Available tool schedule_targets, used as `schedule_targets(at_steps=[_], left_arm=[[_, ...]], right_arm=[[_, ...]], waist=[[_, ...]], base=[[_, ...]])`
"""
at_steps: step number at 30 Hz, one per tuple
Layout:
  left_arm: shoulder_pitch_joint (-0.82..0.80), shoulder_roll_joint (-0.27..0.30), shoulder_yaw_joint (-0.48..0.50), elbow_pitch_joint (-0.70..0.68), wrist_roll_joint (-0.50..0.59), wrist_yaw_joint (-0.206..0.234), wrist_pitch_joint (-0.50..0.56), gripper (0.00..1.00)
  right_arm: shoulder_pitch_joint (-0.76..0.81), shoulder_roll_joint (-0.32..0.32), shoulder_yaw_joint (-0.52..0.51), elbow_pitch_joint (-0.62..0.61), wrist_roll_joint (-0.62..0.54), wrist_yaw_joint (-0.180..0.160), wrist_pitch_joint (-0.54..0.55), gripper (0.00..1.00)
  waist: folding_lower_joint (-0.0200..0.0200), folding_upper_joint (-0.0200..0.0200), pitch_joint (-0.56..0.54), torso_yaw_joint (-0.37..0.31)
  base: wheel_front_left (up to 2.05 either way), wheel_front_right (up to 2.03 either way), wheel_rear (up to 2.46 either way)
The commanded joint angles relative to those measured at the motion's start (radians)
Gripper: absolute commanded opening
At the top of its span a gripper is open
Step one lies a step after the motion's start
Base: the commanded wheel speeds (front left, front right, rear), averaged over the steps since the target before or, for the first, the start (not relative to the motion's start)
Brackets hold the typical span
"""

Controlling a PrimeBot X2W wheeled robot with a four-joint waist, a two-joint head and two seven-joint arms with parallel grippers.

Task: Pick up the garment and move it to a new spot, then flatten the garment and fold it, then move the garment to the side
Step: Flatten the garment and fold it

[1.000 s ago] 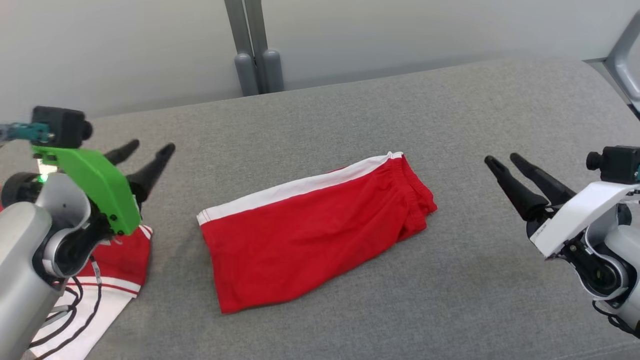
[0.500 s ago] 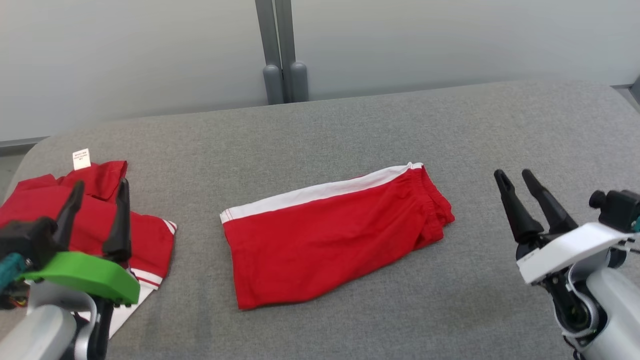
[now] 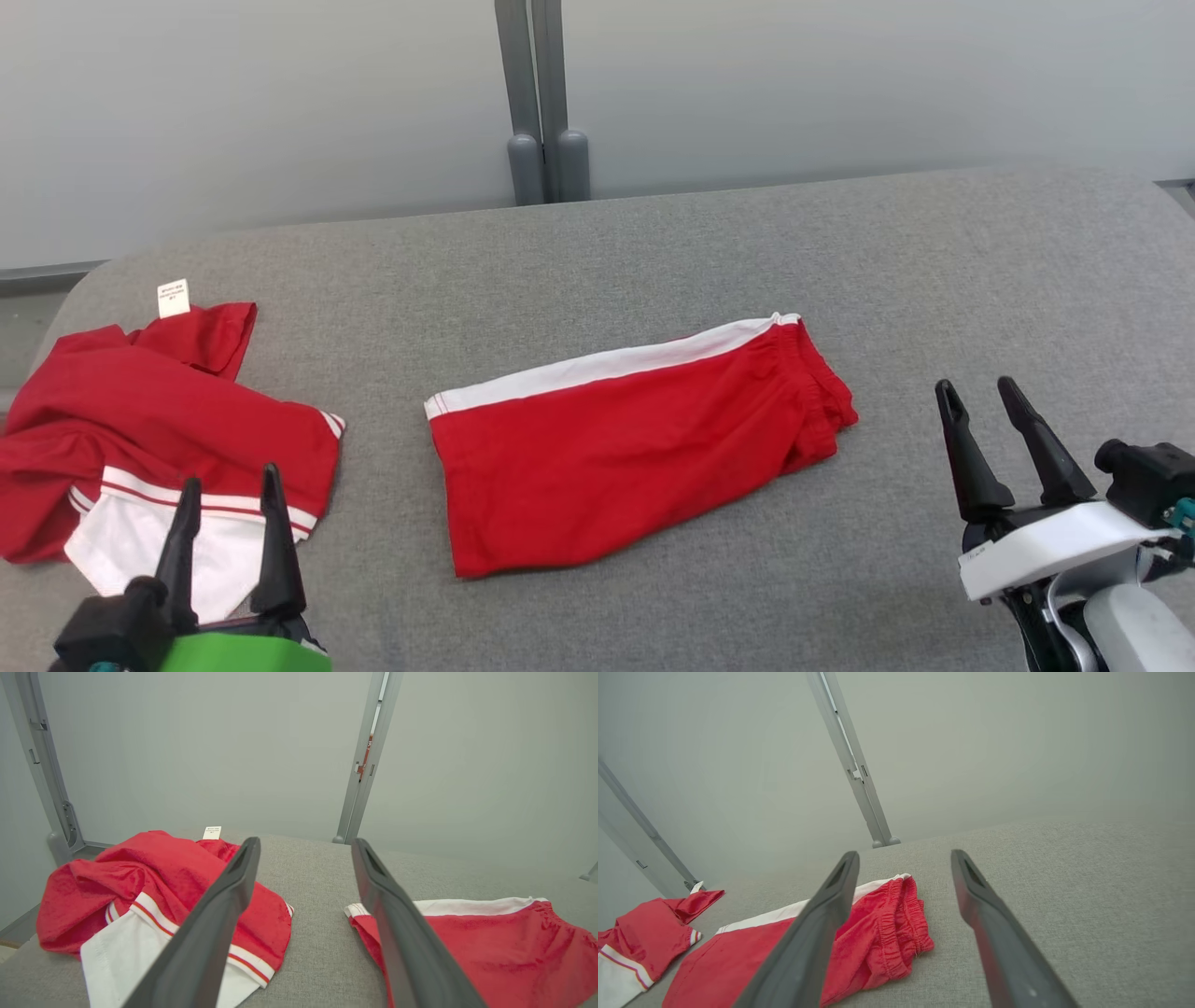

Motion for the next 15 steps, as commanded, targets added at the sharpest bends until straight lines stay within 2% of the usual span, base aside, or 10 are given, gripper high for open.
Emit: schedule_targets(at_steps=[1, 7, 15], left_arm=[[0.022, -0.028, 0.02, 0.015, 0.029, -0.028, -0.002, 1.0], [0.025, -0.126, 0.068, 0.072, 0.103, -0.134, -0.001, 1.0], [-0.009, -0.199, 0.118, 0.121, 0.163, -0.222, -0.001, 1.0]], right_arm=[[0.025, 0.018, -0.023, 0.011, -0.042, 0.0, -0.003, 1.0], [0.025, 0.071, -0.047, 0.089, -0.12, 0.0, -0.003, 1.0], [-0.143, 0.056, 0.047, 0.284, -0.118, 0.0, 0.011, 1.0]], waist=[[0.0, 0.0, -0.005, 0.007], [0.0, 0.0, -0.015, 0.023], [0.0, 0.0, 0.0, 0.044]], base=[[0.0, 0.0, 0.0], [0.0, 0.0, 0.0], [0.0, 0.0, 0.0]])
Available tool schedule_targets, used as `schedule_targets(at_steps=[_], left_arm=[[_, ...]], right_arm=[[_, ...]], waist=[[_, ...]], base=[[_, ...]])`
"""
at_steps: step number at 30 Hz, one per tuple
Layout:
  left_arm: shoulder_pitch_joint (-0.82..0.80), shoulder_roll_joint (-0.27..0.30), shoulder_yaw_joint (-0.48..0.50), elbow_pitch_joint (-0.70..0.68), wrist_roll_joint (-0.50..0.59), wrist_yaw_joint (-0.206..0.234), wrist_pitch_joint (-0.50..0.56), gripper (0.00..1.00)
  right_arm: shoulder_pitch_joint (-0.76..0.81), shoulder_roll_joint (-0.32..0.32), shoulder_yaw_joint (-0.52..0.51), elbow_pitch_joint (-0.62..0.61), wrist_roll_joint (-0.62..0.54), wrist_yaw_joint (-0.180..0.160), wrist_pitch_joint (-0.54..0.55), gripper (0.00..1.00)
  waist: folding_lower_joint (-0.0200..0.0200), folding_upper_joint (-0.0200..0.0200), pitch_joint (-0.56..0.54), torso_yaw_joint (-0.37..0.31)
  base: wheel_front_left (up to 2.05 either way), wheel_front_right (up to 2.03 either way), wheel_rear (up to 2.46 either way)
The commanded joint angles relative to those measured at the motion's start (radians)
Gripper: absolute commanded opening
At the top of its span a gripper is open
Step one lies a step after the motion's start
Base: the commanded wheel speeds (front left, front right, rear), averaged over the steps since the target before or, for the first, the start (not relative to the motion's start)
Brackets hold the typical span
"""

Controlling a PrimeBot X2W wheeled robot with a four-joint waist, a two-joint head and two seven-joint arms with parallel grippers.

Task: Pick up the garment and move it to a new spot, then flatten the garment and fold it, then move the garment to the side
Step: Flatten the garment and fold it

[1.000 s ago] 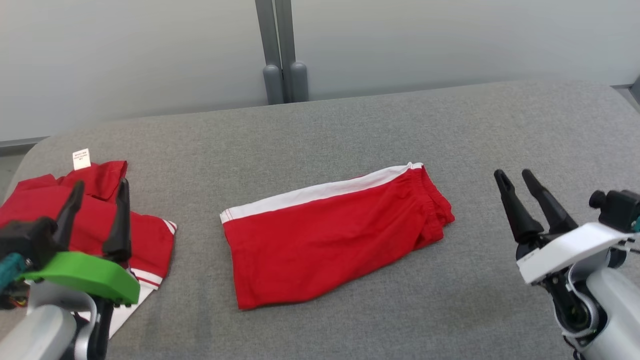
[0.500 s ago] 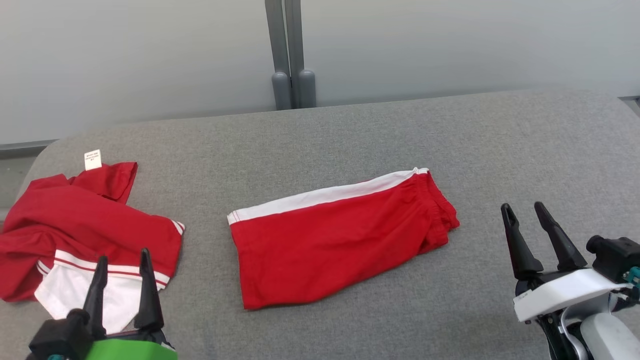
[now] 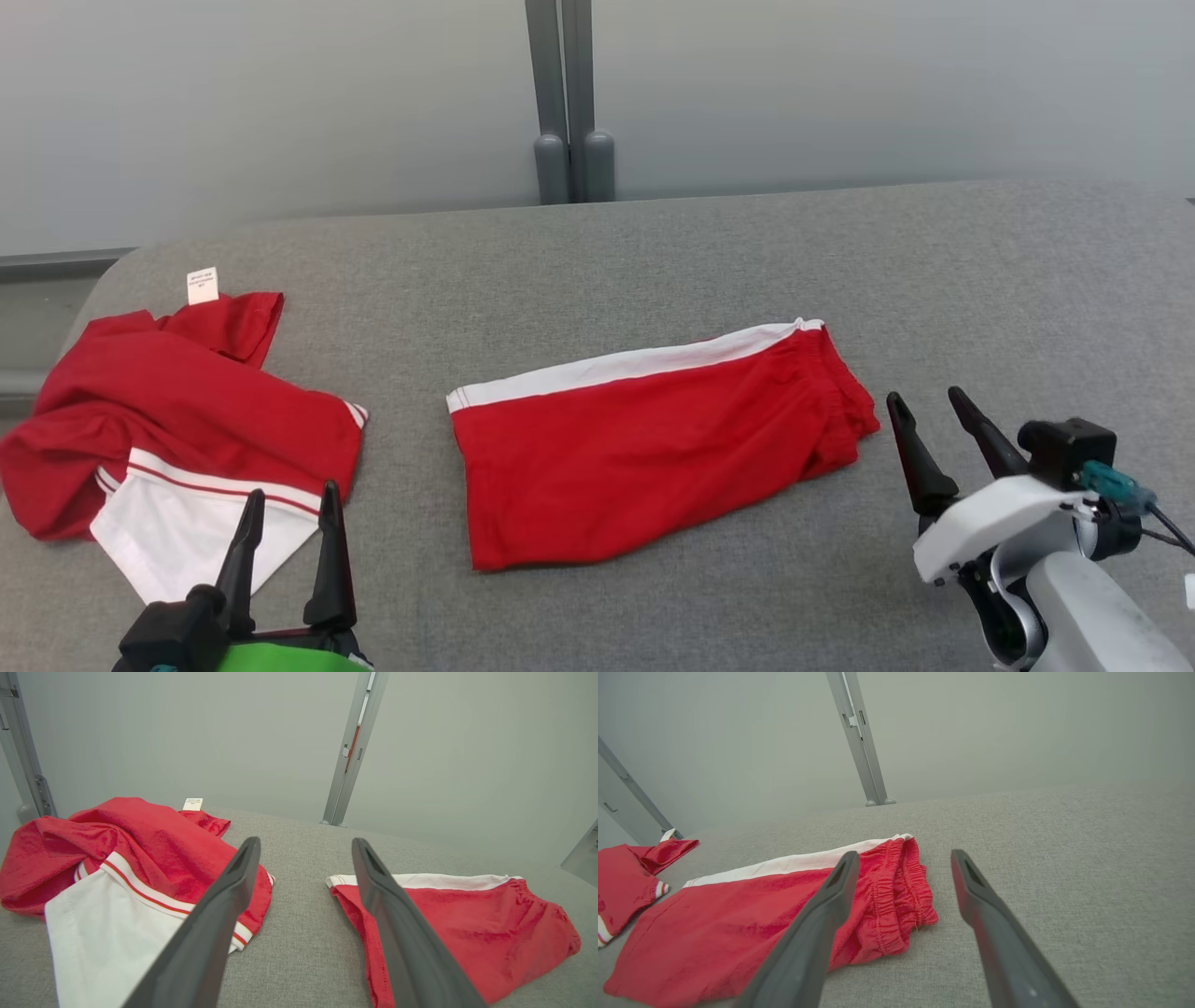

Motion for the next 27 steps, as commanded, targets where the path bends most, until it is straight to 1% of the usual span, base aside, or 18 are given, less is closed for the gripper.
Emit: schedule_targets(at_steps=[1, 9, 15, 21, 27], left_arm=[[-0.022, -0.011, 0.005, 0.007, 0.01, -0.013, 0.0, 1.0], [-0.055, -0.05, 0.011, 0.014, 0.053, -0.055, 0.0, 1.0], [-0.079, -0.064, 0.012, 0.035, 0.063, -0.071, 0.0, 1.0], [-0.09, -0.069, 0.018, 0.047, 0.067, -0.081, 0.0, 1.0], [-0.096, -0.072, 0.017, 0.055, 0.07, -0.085, 0.0, 1.0]], right_arm=[[-0.035, -0.005, 0.012, 0.045, 0.003, 0.0, 0.012, 1.0], [-0.218, 0.007, 0.069, 0.268, 0.022, 0.0, 0.087, 1.0], [-0.32, -0.001, 0.078, 0.42, 0.062, 0.0, 0.192, 1.0], [-0.361, 0.001, 0.061, 0.54, 0.11, 0.0, 0.28, 1.0], [-0.381, -0.004, 0.042, 0.609, 0.147, 0.0, 0.295, 1.0]], waist=[[0.0, 0.0, 0.008, 0.016], [0.0, 0.0, 0.051, 0.089], [0.0, 0.0, 0.071, 0.13], [0.0, 0.0, 0.078, 0.157], [0.0, 0.0, 0.094, 0.177]], base=[[0.0, 0.0, 0.0], [0.0, 0.0, 0.0], [0.0, 0.0, 0.0], [0.0, 0.0, 0.0], [0.0, 0.0, 0.0]])
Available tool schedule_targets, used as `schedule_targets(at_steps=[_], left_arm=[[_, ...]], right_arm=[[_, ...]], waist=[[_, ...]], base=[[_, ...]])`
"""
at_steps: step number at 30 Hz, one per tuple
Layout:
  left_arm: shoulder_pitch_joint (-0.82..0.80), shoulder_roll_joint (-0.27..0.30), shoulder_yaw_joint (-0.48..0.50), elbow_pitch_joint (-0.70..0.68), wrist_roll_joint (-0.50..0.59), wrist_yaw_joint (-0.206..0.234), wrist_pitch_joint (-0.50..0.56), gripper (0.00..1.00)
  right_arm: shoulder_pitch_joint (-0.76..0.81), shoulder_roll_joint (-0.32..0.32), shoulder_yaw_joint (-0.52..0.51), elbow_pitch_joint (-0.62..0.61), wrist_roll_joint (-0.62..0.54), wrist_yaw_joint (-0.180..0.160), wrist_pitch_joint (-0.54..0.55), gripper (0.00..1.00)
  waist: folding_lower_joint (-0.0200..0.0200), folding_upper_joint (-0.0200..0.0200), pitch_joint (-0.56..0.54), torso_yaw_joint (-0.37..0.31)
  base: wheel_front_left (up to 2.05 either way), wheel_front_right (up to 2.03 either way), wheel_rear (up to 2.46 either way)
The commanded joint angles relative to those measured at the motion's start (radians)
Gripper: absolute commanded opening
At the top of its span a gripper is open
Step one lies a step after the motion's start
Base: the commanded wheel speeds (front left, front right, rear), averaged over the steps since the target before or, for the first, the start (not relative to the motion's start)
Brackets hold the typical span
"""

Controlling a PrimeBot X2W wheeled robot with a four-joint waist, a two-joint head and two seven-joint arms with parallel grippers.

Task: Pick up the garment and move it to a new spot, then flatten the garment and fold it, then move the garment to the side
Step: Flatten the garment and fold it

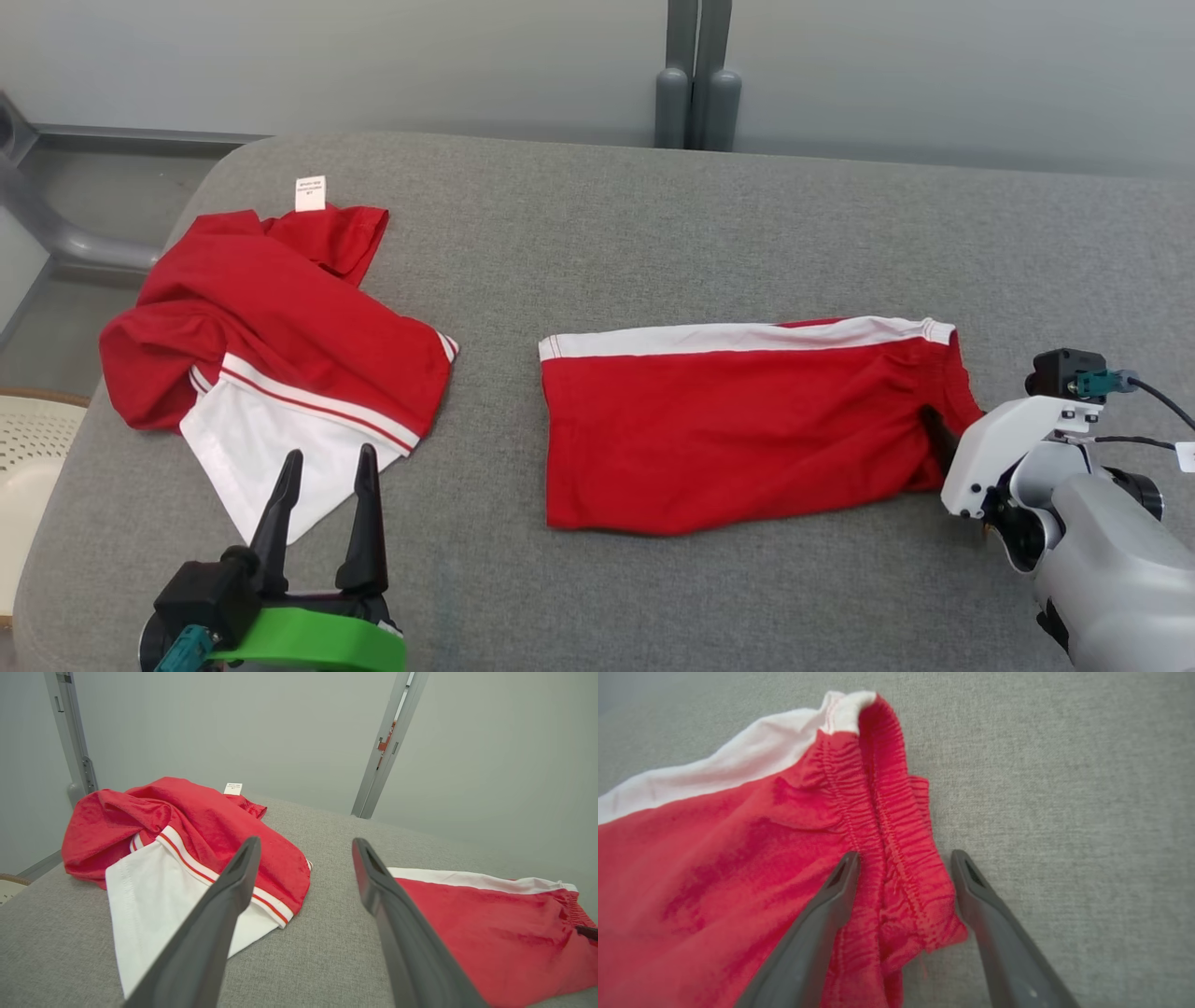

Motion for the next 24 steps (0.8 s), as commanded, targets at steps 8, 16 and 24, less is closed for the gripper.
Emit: schedule_targets(at_steps=[8, 16, 24], left_arm=[[-0.035, -0.002, -0.008, 0.014, 0.005, -0.007, 0.0, 1.0], [-0.035, -0.001, -0.007, 0.028, 0.011, -0.008, 0.0, 1.0], [-0.006, -0.001, -0.001, 0.037, 0.009, -0.009, 0.0, 1.0]], right_arm=[[-0.013, 0.009, -0.026, 0.032, 0.108, 0.0, 0.046, 1.0], [0.045, 0.022, 0.034, -0.07, 0.218, 0.001, 0.072, 0.0], [0.069, -0.023, 0.07, -0.137, 0.307, 0.001, 0.037, 0.0]], waist=[[0.0, 0.0, 0.038, 0.035], [0.0, 0.0, 0.019, 0.048], [0.0, 0.0, -0.032, 0.009]], base=[[0.0, 0.0, 0.0], [0.0, 0.0, 0.0], [0.0, 0.0, 0.0]])
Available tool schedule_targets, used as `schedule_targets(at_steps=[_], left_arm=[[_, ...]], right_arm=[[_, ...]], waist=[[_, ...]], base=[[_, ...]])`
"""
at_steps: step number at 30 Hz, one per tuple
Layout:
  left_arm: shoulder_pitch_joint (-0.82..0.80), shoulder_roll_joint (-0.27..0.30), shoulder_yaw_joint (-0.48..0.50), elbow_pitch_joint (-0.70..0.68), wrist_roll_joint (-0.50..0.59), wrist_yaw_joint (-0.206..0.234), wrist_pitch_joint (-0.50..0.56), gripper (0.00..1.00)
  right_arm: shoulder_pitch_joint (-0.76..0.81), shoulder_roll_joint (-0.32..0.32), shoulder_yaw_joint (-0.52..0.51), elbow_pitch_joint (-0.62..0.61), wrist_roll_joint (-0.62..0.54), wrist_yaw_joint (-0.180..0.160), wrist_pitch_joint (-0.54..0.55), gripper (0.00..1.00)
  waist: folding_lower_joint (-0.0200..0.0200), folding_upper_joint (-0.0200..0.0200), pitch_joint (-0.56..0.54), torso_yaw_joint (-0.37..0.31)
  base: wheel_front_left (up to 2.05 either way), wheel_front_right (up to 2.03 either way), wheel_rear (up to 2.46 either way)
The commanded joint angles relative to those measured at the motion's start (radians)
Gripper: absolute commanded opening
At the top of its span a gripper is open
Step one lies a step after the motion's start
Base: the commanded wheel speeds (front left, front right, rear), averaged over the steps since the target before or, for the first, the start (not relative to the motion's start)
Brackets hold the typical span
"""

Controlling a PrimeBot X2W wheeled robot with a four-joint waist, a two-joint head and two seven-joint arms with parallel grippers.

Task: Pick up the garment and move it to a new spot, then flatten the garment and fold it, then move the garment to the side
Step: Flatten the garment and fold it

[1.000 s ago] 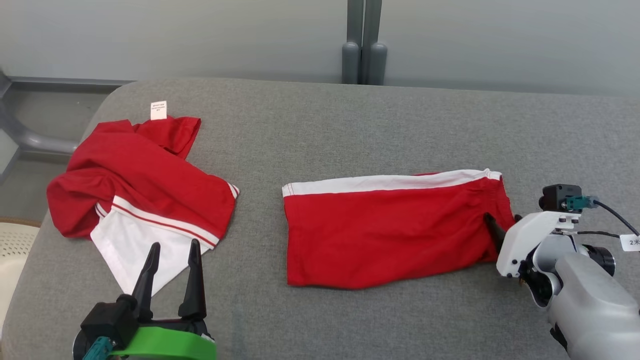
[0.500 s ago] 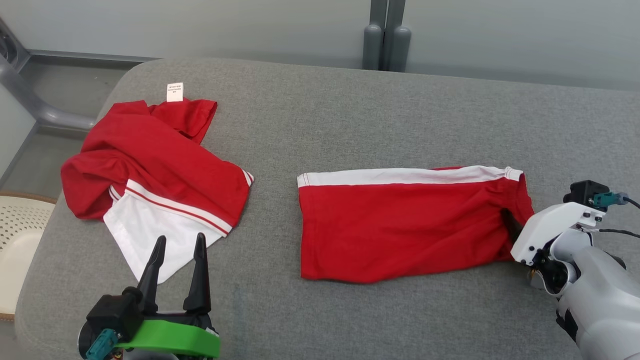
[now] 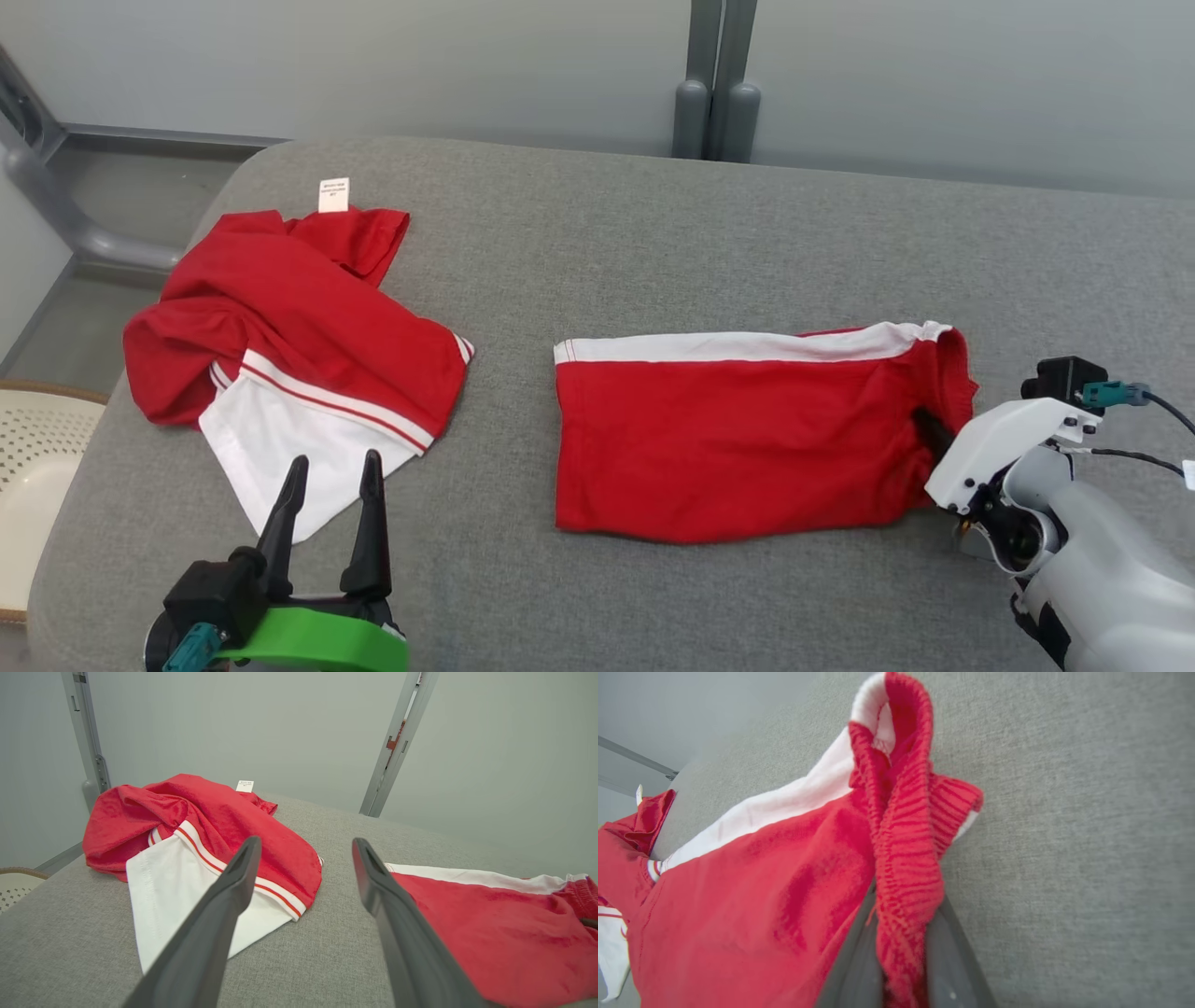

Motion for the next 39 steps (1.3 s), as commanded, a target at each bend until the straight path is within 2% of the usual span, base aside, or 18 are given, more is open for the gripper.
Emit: schedule_targets(at_steps=[1, 8, 13, 20, 27, 39], left_arm=[[0.013, 0.0, 0.003, -0.001, -0.001, -0.004, 0.0, 1.0], [0.037, 0.0, 0.007, -0.006, -0.007, -0.004, 0.0, 1.0], [0.048, 0.0, 0.007, -0.009, -0.008, -0.004, 0.0, 1.0], [0.055, -0.002, -0.002, -0.002, -0.009, -0.004, 0.0, 1.0], [0.043, -0.002, -0.013, 0.019, -0.015, -0.004, 0.0, 1.0], [0.038, 0.003, -0.035, 0.052, -0.022, -0.004, 0.0, 1.0]], right_arm=[[0.021, -0.03, 0.008, -0.014, 0.02, 0.0, 0.005, 0.0], [0.028, -0.148, 0.045, -0.045, 0.031, 0.0, 0.009, 0.0], [0.02, -0.187, 0.064, -0.074, 0.023, 0.0, 0.019, 0.0], [0.042, -0.135, 0.04, -0.19, 0.11, 0.001, 0.045, 0.0], [0.07, -0.061, 0.023, -0.282, 0.202, 0.001, 0.097, 0.0], [0.095, 0.06, 0.003, -0.218, 0.247, 0.001, 0.081, 0.0]], waist=[[0.0, -0.0001, -0.025, -0.031], [0.0, -0.0001, -0.056, -0.1], [0.0, -0.0001, -0.067, -0.135], [0.0, -0.0001, -0.078, -0.143], [0.0, -0.0001, -0.087, -0.09], [0.0, -0.0001, -0.093, 0.039]], base=[[0.0, 0.0, 0.0], [0.0, 0.0, 0.0], [0.0, 0.0, 0.0], [0.0, 0.0, 0.0], [0.0, 0.0, 0.0], [0.0, 0.0, 0.0]])
